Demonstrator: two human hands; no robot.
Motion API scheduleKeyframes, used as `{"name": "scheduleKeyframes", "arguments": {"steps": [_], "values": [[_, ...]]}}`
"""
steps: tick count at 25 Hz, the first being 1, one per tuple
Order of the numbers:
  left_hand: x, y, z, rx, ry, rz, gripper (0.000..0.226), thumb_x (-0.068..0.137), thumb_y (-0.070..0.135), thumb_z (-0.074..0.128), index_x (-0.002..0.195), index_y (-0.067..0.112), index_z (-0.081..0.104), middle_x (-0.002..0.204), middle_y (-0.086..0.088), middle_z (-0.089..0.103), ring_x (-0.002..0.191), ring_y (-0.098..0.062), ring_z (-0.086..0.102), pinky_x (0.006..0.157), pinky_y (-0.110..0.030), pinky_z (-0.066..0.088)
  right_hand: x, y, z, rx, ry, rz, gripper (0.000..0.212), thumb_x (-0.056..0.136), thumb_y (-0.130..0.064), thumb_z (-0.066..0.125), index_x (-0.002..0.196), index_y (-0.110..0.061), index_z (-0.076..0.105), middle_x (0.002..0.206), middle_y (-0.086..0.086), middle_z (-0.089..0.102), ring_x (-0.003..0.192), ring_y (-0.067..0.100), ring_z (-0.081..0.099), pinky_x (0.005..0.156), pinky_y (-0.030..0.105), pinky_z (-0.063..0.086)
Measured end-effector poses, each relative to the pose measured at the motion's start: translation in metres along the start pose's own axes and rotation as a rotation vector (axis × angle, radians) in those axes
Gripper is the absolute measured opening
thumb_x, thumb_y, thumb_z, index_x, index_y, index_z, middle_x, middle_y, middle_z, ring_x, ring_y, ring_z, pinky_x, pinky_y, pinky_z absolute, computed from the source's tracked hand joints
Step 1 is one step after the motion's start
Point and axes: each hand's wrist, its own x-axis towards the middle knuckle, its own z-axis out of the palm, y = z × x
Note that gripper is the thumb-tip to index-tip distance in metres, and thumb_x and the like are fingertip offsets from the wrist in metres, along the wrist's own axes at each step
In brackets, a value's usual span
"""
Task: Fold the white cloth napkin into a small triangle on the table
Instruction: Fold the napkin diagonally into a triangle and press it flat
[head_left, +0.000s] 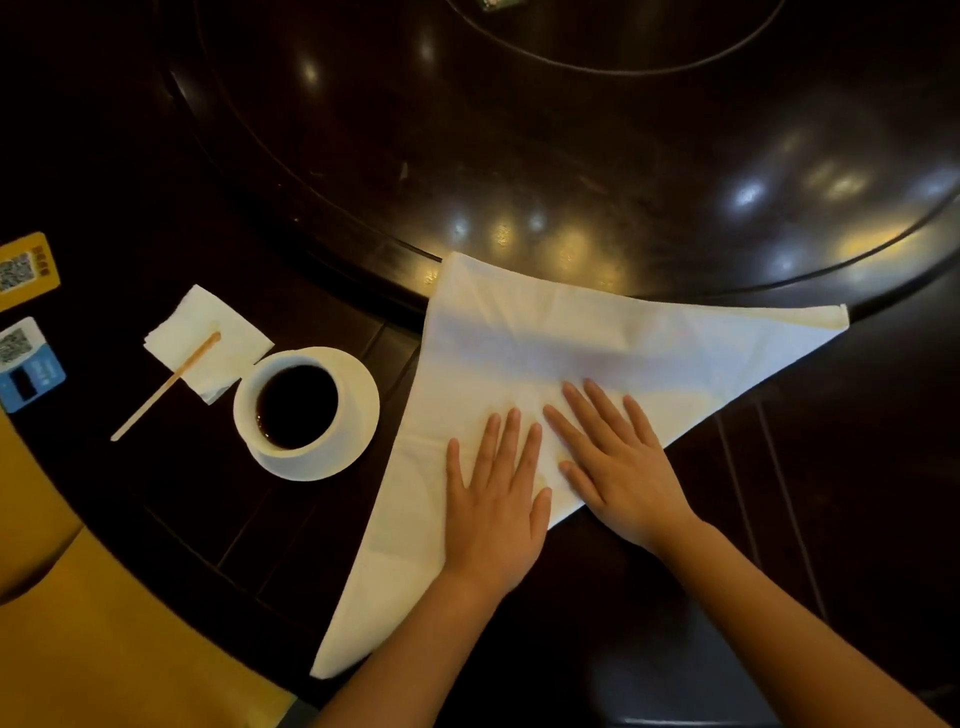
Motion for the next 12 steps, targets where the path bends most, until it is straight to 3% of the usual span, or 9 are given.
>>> {"name": "scheduleKeyframes", "arguments": {"steps": [5, 12], "values": [[-0.007, -0.005, -0.004, 0.034, -0.036, 0.2, 0.064, 0.091, 0.047, 0.023, 0.148, 0.018, 0.016, 0.156, -0.009, 0.016, 0.143, -0.026, 0.009, 0.109, -0.056, 0.012, -0.039, -0.017, 0.011, 0.019, 0.007, 0.188, 0.057, 0.096, -0.047, 0.019, 0.149, -0.026, 0.009, 0.157, 0.005, 0.007, 0.144, 0.023, -0.003, 0.115, 0.046, 0.0], [-0.04, -0.011, -0.002, 0.067, -0.112, 0.559, 0.064, 0.093, 0.047, 0.032, 0.15, 0.022, 0.016, 0.158, -0.004, 0.009, 0.144, -0.021, 0.006, 0.11, -0.053, 0.01, -0.123, -0.07, 0.025, 0.085, 0.044, 0.442, 0.059, 0.096, -0.049, 0.015, 0.148, -0.021, 0.018, 0.156, 0.009, 0.013, 0.143, 0.026, 0.006, 0.112, 0.051, 0.009]]}}
